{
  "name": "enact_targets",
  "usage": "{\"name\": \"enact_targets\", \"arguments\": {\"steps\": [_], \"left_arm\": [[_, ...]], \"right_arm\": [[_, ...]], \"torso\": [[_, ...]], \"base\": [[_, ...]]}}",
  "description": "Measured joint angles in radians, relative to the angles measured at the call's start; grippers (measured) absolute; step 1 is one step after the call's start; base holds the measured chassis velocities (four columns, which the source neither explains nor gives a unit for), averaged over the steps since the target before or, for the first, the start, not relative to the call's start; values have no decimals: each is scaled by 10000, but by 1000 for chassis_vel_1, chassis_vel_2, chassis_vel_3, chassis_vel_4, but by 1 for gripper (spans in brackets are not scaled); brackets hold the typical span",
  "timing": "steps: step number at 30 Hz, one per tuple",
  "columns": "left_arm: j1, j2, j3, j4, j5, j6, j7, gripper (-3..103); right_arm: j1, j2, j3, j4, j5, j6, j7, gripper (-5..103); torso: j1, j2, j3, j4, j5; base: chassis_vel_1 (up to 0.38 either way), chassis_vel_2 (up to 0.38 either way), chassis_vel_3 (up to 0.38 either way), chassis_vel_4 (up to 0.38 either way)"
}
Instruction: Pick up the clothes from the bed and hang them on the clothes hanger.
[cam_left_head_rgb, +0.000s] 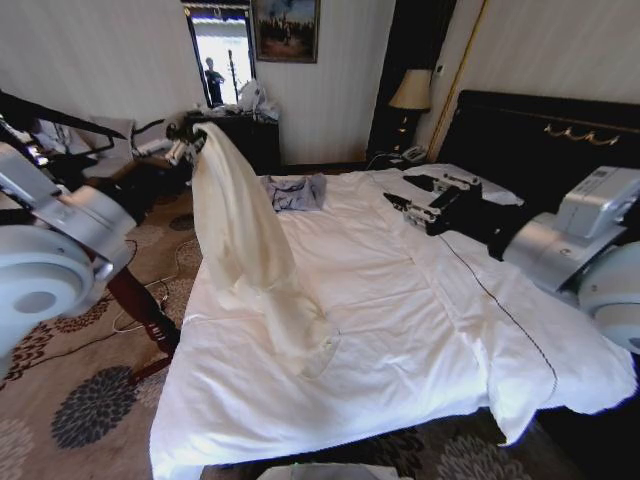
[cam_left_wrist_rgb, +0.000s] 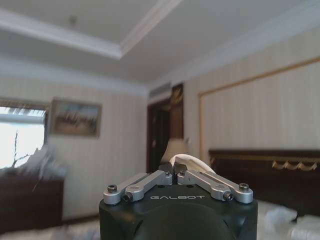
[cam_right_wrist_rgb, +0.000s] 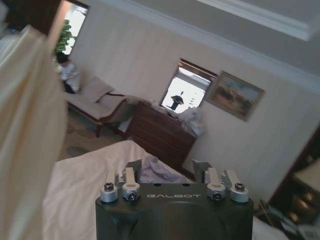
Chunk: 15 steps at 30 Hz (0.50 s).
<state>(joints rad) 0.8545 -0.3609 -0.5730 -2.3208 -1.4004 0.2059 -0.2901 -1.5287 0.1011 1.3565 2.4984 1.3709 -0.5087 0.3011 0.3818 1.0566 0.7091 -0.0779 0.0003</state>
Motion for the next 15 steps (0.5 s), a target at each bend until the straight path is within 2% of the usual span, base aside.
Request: {"name": "enact_targets", "arguments": {"steps": [2,3,6,8,10,12,13,15], "left_arm": [[1156,-604,90,103,847,-13,-142,0],[1156,-604,90,103,847,-13,-142,0],[1497,-1008,475,67,1375,-50,-318,0],[1497,-1034,566,14,1406,-51,-319,0],[1538,-1046,682,47,1568,-52,-311,0],[1644,-1124,747,396,1843,-60,-308,0],[1644,-1124,747,396,1843,-60,-308,0],[1711,-1305,852,1023,2045,-62,-322,0]], "right_arm": [[-241,452,70,0,47,-67,127,68],[-241,452,70,0,47,-67,127,68],[-456,827,90,3,0,-85,129,85],[-524,959,116,3,11,-137,130,85],[-765,1348,153,4,310,-332,250,96],[-1124,1891,-2,-4,802,-436,499,100],[-1124,1891,-2,-4,802,-436,499,100],[-1202,2469,-683,-7,879,-467,527,100]], "torso": [[1,-1,0,1,-7],[1,-1,0,1,-7],[1,-1,0,5,-7],[1,0,0,4,-6],[0,0,0,0,-1],[0,0,-1,0,1],[0,0,-1,0,1],[0,0,0,-2,0]], "base": [[0,0,0,0],[0,0,0,0],[0,0,0,0],[0,0,0,0],[0,0,0,0],[0,0,0,0],[0,0,0,0],[0,0,0,0]]}}
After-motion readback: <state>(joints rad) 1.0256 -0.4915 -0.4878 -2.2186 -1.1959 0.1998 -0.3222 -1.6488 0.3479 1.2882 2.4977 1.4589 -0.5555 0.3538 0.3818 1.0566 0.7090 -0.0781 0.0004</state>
